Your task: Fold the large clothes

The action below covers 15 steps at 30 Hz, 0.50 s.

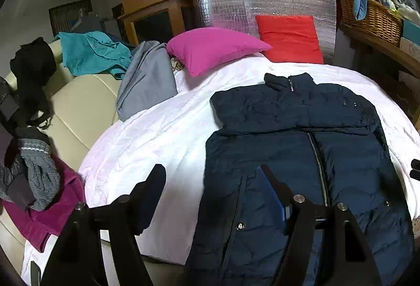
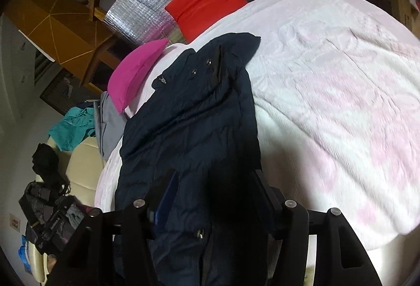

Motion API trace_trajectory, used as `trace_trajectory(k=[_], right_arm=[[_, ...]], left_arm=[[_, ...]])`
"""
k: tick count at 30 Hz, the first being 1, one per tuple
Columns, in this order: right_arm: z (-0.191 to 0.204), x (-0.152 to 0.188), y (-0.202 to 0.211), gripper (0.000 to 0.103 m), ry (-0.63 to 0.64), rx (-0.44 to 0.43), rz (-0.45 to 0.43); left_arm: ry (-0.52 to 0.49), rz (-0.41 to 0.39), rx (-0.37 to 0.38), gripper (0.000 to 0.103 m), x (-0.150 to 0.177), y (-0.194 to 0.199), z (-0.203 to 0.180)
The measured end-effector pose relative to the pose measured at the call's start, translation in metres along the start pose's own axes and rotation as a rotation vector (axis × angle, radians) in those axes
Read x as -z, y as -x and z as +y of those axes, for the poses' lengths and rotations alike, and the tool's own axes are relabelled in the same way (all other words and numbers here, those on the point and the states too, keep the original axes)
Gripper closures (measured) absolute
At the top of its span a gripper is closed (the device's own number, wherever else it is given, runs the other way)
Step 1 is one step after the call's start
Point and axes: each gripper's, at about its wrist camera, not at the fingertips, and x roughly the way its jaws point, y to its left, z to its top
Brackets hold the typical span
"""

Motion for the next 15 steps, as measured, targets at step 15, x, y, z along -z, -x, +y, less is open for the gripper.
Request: trace_trajectory(k=[15], right_arm=[[-0.013,0.02,0.024,0.041,-0.039,-0.048,-0.011]], left_arm=[[-0.028,0.02,-0.018,0.03,0.011,0.004,-0.014]])
